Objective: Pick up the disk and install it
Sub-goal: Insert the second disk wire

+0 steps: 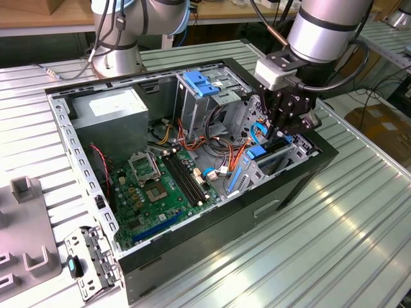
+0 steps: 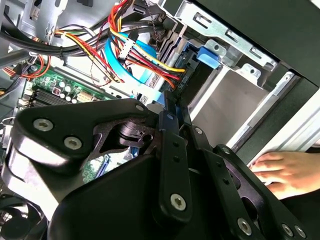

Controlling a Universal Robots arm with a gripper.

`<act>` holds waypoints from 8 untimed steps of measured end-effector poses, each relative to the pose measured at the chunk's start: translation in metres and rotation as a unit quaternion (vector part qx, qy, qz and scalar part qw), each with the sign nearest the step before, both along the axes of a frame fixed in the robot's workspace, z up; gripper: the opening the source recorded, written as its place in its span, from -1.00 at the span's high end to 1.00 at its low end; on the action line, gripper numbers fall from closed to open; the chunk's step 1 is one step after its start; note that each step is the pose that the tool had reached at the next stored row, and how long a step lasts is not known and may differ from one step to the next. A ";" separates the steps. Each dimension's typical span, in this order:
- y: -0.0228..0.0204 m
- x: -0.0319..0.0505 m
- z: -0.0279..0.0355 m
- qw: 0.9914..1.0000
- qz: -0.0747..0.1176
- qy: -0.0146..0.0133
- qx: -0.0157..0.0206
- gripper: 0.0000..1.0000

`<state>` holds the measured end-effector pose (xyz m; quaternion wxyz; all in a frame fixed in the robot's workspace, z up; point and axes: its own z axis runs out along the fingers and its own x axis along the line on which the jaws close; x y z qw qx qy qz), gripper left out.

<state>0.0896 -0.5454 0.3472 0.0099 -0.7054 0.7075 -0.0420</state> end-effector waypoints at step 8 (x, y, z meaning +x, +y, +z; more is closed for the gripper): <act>0.0000 0.0000 -0.0008 1.000 -0.002 0.000 0.000 0.68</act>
